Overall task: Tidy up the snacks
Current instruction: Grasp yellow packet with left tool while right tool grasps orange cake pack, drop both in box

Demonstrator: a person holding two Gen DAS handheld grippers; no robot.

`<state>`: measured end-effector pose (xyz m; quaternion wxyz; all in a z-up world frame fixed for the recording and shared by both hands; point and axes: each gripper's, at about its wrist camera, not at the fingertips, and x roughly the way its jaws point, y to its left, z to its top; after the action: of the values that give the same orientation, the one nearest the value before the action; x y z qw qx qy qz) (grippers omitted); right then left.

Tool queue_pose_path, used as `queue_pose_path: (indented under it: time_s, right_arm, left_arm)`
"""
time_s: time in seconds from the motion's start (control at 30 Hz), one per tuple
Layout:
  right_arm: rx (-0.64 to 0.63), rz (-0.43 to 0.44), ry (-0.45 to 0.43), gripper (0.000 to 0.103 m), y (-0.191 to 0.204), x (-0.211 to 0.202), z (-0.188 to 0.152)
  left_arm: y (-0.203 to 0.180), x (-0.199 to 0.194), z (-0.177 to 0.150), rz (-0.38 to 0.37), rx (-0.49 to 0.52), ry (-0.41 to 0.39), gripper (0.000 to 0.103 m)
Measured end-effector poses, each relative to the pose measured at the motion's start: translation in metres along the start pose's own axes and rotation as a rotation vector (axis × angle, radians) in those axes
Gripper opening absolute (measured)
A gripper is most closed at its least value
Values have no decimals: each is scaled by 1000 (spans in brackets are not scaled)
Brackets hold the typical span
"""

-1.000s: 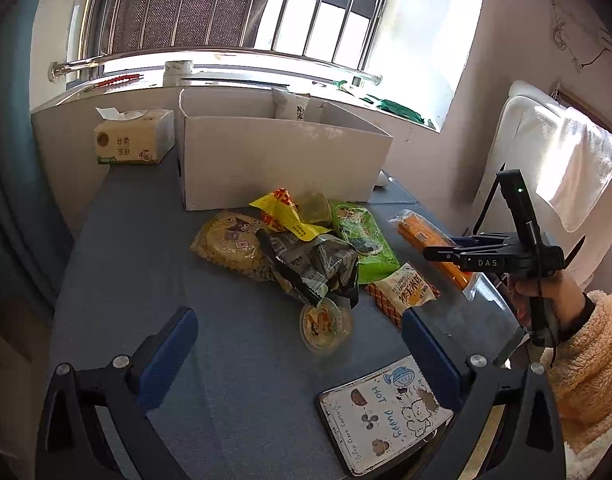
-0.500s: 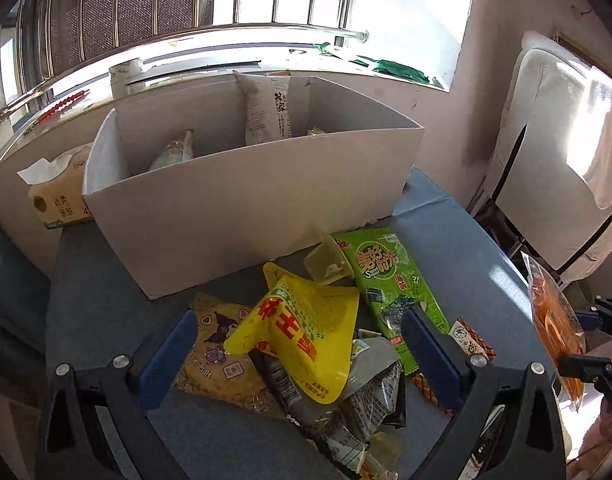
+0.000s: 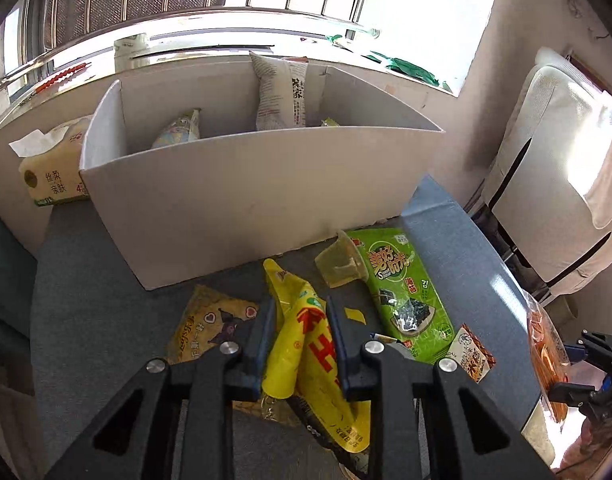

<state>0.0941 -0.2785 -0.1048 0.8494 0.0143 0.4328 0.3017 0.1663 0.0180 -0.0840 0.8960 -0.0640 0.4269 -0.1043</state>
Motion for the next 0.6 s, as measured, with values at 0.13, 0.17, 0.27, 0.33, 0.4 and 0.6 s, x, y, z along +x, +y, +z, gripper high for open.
queue_pose_path:
  time_s: [0.13,0.17,0.27,0.33,0.4,0.6]
  right_arm:
    - [-13,20,-13,58,7,3,10]
    - [-17,25,-17,58,9,5,13]
    - [-52,32,-22,58,21,10,30]
    - [-87,45,-41,58,32,10,44]
    - [-120,62,-63,58,43,12,62]
    - [-203,81,-133,58,71,22,137]
  left_arm:
    - [8,-45,-4,-9,-34,-120,26]
    - [11,-57,-4,-12,-44,-152,25]
    - [14,-87,0,-5,-29,-225,22]
    - [13,-104,8,-6,-15,-271,22]
    - [16,-122,19,4,-9,-332,22]
    - [28,-131,79,17,-7,-419,22]
